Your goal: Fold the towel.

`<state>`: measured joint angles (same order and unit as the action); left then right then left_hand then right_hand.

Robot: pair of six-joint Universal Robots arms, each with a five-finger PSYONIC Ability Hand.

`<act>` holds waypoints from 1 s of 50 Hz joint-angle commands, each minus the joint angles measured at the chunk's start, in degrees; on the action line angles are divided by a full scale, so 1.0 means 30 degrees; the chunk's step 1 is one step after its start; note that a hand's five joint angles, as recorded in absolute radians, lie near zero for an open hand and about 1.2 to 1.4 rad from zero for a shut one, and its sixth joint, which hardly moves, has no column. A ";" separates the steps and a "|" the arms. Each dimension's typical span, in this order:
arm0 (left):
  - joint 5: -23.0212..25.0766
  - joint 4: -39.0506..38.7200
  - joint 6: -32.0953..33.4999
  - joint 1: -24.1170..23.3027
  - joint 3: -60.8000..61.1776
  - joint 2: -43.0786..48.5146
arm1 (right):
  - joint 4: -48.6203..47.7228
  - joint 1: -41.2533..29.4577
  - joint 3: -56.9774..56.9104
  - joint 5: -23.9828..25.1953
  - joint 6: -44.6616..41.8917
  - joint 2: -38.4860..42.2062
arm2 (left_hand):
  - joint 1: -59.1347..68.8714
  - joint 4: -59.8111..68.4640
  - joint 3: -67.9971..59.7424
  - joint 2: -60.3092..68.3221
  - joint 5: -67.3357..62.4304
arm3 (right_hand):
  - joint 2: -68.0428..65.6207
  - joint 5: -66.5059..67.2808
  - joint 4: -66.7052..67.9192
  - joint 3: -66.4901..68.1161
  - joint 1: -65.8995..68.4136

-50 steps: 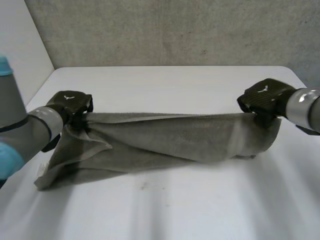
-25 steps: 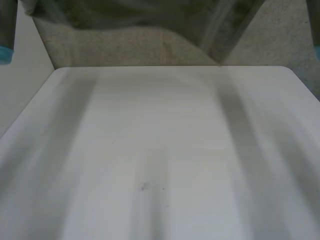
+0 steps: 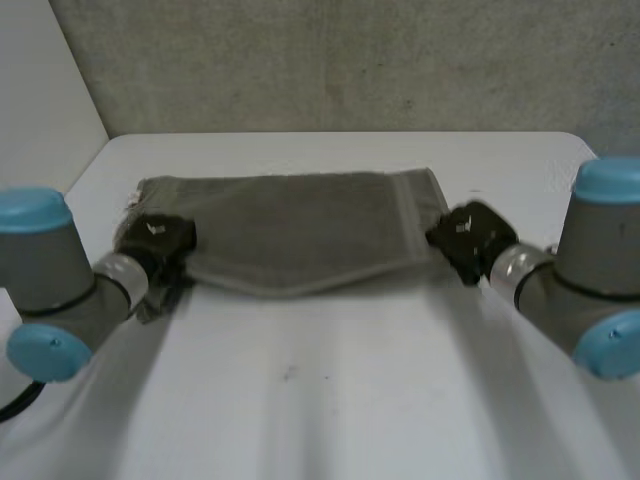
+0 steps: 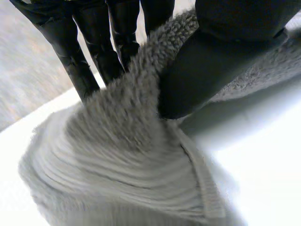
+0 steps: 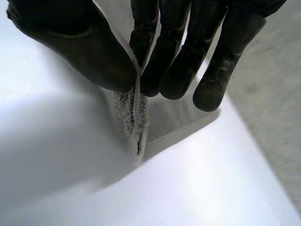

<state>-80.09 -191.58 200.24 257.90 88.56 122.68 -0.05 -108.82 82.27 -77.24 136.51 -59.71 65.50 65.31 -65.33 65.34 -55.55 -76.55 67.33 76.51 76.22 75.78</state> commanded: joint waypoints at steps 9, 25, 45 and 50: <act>-0.0050 0.0021 0.4475 0.0372 0.1563 -0.2281 | -0.0775 0.0767 0.4276 -0.0856 0.0347 -0.3653 | -1.0972 -1.0908 1.0915 -1.0918 1.0988 | -0.1149 0.0888 0.1162 0.1262 0.1408; -0.0021 0.0050 0.1751 0.0167 0.5343 -0.4742 | -0.2094 0.1968 0.7586 -0.0563 0.3862 -0.5996 | -1.7645 -1.7581 1.7588 -1.7591 1.7661 | -0.1149 0.0888 0.1162 0.1262 0.1408; -0.0314 -0.3607 0.1340 0.1045 0.9649 -0.6472 | -0.2357 0.2173 0.7938 -0.0154 0.3862 -0.5996 | -1.7532 -1.7468 1.7476 -1.7479 1.7548 | -0.1149 0.0888 0.1162 0.1262 0.1408; -0.0314 -0.4930 0.1341 0.1075 0.9473 -0.5211 | -0.2387 0.2173 0.8114 -0.0006 0.3892 -0.5996 | -1.7308 -1.7244 1.7252 -1.7255 1.7324 | -0.1149 0.0888 0.1162 0.1262 0.1408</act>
<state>-81.02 -202.03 204.19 260.86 117.41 103.62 -7.16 -102.36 106.16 -77.84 148.12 -77.63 11.94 11.81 -11.90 11.76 -2.19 -76.55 67.33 76.51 76.22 75.78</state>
